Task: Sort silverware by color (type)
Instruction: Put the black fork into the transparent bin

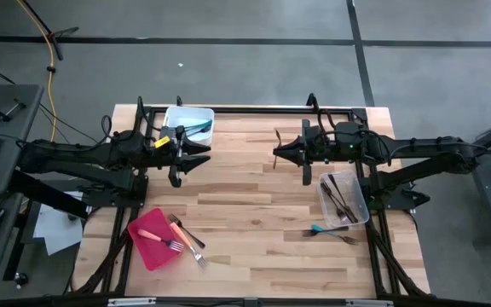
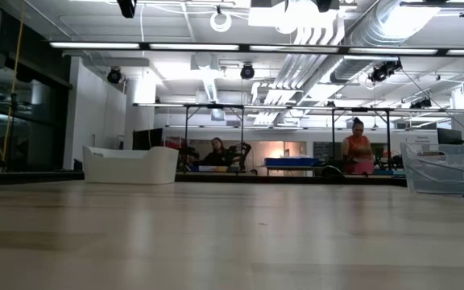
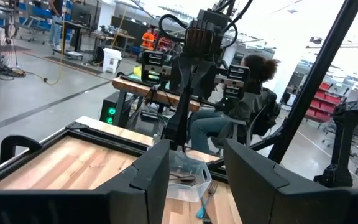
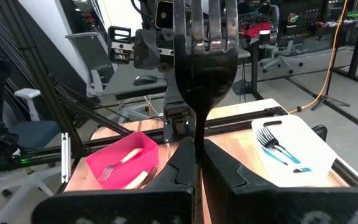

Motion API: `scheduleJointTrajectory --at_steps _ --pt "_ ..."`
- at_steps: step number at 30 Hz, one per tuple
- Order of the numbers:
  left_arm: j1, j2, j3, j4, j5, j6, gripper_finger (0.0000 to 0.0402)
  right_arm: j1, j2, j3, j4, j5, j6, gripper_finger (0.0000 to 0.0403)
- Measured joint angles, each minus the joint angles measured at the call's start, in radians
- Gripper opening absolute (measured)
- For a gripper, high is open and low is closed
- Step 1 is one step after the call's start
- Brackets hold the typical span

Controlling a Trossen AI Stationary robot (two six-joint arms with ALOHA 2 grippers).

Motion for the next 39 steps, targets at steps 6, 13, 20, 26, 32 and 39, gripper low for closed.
scheduleJointTrajectory --at_steps 6,13,20,26,32,39 --pt "0.0 0.0 0.0 0.003 0.0 0.0 0.014 0.0 0.0 0.0 -0.003 0.003 0.011 0.0" --pt "0.0 0.0 0.0 0.006 0.0 0.0 0.014 0.0 0.0 0.0 -0.004 0.004 0.011 0.0" --pt "0.0 0.0 0.0 0.006 0.0 0.0 0.014 0.0 0.0 0.0 -0.01 0.004 0.011 0.0" --pt "0.0 0.0 0.0 0.003 0.001 -0.034 0.014 0.0 0.0 0.0 -0.01 0.004 0.011 0.0" --pt "0.0 0.0 0.0 0.002 0.001 -0.031 0.014 0.0 0.0 0.0 -0.02 0.004 0.004 0.0" --pt "0.0 0.0 0.0 0.002 0.001 -0.027 0.014 0.0 0.0 0.0 -0.055 0.019 0.003 0.0"
